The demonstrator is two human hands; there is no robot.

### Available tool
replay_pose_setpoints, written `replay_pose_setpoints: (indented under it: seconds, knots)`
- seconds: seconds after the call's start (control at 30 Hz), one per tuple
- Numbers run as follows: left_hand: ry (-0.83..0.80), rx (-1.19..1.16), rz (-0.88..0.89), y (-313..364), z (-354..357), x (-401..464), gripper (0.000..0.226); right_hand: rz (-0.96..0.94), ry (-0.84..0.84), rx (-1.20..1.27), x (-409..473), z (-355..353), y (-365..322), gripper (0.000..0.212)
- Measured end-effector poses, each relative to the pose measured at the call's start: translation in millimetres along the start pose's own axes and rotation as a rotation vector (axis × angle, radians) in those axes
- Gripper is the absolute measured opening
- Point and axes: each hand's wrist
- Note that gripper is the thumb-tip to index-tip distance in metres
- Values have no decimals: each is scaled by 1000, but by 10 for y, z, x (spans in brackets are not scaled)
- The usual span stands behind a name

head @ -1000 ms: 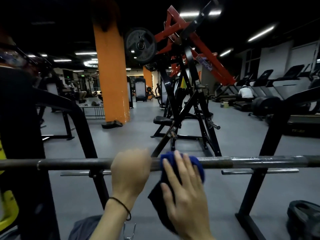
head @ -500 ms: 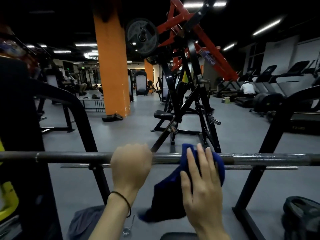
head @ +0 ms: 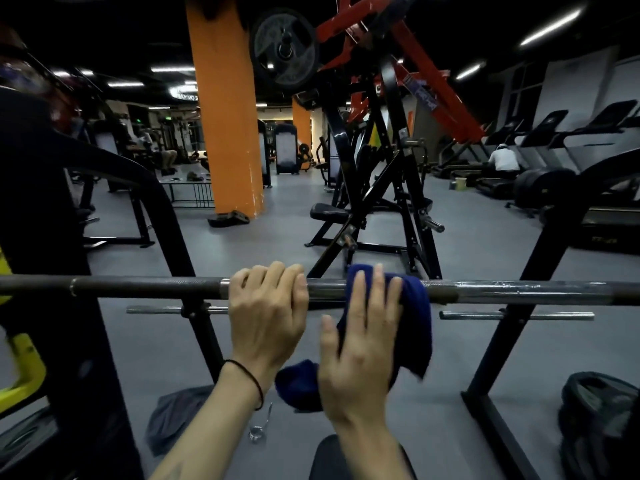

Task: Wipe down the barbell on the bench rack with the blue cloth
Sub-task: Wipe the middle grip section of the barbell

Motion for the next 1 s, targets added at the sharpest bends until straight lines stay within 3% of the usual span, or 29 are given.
replay_pose_setpoints:
  seconds: [0.13, 0.2, 0.33, 0.4, 0.53, 0.6, 0.7, 0.77, 0.8, 0.9, 1.0]
  knots:
    - [48, 13, 48, 23, 56, 82, 40, -256, -153, -36, -18, 71, -46, 61]
    - [92, 11, 78, -28, 78, 137, 43, -333, -135, -106, 12, -59, 195, 55]
    - [52, 48, 20, -29, 77, 235, 51, -89, 48, -68, 64, -127, 290, 55]
    - [-49, 76, -5, -30, 75, 295, 58, 1, 35, 10, 60, 22, 24, 60]
    - [-150, 93, -33, -30, 56, 295, 57, -277, -170, -30, 18, 50, -54, 62]
    - [-103, 37, -48, -10, 51, 235, 55, -339, -124, -114, 77, -114, 245, 54]
    - [30, -60, -60, 41, 23, 177, 45, -106, 35, -124, 122, -264, 448, 54]
    - [80, -78, -48, 53, 37, 137, 42, 19, 53, -65, 108, -168, 240, 59]
    - [94, -78, -44, 57, 50, 120, 42, -5, 7, -51, 81, -102, 116, 62]
    - [125, -57, -24, 37, 83, 76, 41, -322, -191, -102, 28, -55, 70, 62]
    - [77, -62, 16, 10, 89, 45, 41, -365, -84, -145, 72, -180, 413, 51]
Point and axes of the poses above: each hand's wrist, its own x-axis towards the middle knuckle, its own z-axis out of the palm, y = z × x, and after that the axes turned 2 degrees about -z, right-handed
